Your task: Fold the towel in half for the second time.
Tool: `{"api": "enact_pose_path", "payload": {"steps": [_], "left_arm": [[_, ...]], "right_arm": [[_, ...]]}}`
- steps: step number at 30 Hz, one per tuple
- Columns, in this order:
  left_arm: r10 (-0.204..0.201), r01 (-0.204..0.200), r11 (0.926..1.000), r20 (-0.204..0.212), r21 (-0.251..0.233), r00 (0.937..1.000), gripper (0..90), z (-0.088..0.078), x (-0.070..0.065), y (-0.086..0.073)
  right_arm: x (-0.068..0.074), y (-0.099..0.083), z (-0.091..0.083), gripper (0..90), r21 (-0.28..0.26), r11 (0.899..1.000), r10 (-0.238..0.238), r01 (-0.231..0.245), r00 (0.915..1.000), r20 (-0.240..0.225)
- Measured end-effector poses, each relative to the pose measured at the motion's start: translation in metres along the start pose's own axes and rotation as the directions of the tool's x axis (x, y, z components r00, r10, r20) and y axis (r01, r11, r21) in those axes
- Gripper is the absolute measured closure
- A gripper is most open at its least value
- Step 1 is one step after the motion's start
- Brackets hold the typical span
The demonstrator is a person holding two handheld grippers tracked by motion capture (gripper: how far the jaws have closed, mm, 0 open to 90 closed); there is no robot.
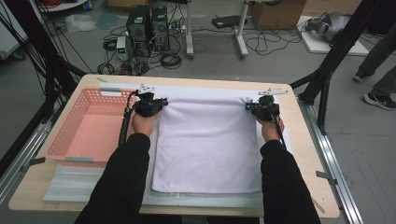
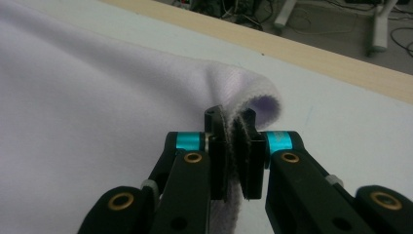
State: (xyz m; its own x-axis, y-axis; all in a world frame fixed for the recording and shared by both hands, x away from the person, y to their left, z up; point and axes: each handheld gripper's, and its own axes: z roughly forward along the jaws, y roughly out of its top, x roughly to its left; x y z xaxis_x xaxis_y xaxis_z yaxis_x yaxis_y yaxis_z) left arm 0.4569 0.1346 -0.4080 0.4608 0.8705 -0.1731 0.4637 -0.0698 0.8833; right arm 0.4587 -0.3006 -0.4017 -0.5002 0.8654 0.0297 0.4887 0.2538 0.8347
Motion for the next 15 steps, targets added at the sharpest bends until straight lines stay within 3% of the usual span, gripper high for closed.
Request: {"api": "enact_pose_path", "payload": {"steps": [6,7,9,15], "left_arm": [[0.005,-0.005,1.0000,0.027,-0.006,0.9996,84.8,-0.024,-0.011,-0.004],[0.020,-0.020,0.9998,0.029,-0.008,0.9994,84.8,-0.028,-0.013,-0.005],[0.019,-0.017,0.9993,0.043,-0.032,0.9989,84.7,-0.037,-0.018,-0.008],[0.042,-0.039,0.9980,0.062,-0.050,0.9972,84.7,-0.054,-0.028,-0.016]], "right_arm": [[0.006,-0.004,-0.021,85.1,-0.025,1.000,0.008,-0.009,0.9990,-0.044],[0.007,-0.005,-0.025,85.1,-0.032,0.999,0.003,-0.005,0.9988,-0.049],[0.009,-0.008,-0.032,85.1,-0.040,0.999,0.003,-0.005,0.9980,-0.064],[0.017,-0.018,-0.051,85.0,-0.051,0.999,-0.017,0.013,0.9968,-0.078]]}}
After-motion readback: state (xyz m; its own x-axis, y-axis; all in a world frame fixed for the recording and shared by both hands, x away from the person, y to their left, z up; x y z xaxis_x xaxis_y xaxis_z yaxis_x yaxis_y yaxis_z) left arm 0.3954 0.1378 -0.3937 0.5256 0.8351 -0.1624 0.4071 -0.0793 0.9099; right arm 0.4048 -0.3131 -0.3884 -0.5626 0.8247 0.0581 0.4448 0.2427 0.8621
